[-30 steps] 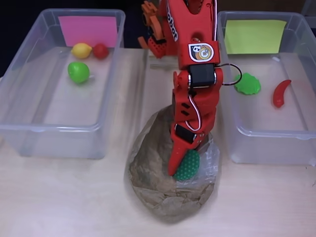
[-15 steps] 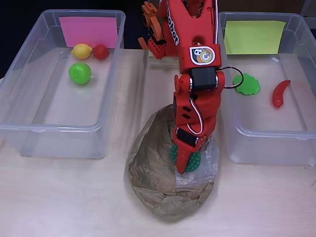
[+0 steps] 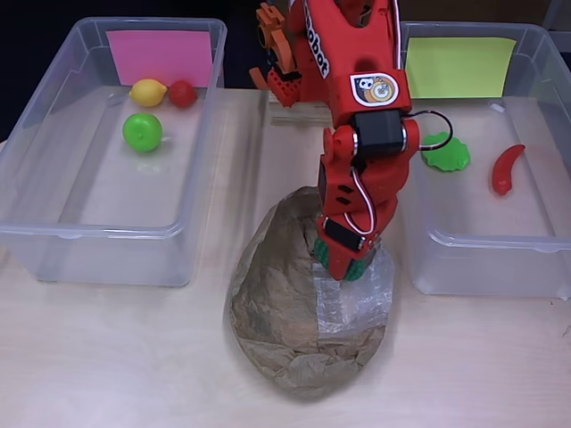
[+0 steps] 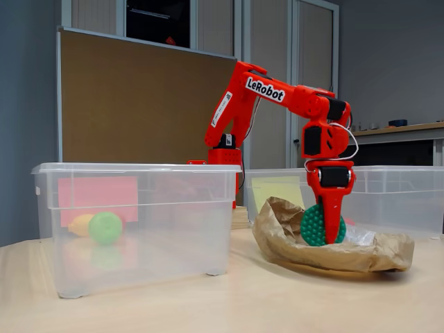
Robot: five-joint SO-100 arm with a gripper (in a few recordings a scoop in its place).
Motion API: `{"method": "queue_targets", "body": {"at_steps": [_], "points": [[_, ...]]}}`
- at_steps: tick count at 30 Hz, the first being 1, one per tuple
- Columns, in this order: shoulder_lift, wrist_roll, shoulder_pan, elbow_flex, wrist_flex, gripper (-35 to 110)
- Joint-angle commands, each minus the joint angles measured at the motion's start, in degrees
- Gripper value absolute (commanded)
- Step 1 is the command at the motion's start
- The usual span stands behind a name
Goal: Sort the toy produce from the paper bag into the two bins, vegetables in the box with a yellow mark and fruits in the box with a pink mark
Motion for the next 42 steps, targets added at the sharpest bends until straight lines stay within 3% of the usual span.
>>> {"method": "queue_targets", "body": {"at_steps": [1,13,18,23,30,37,42], "points": [[3.3,0.4,0.1,-2.1,2.9,7],[7.7,-1.7,2.6,-17.3,16.5,6],[14.3,5.1,4.0,-20.1,23.6,5],[26.2,20.6,2.3,-12.3,30.1,3],[41.2,46.1,-10.2,-6.3,37.0,2],[54.6,76.0,-28.2,6.6,35.7,1],[65.1,99.9,-43.1,24.3,26.8,1]]}}
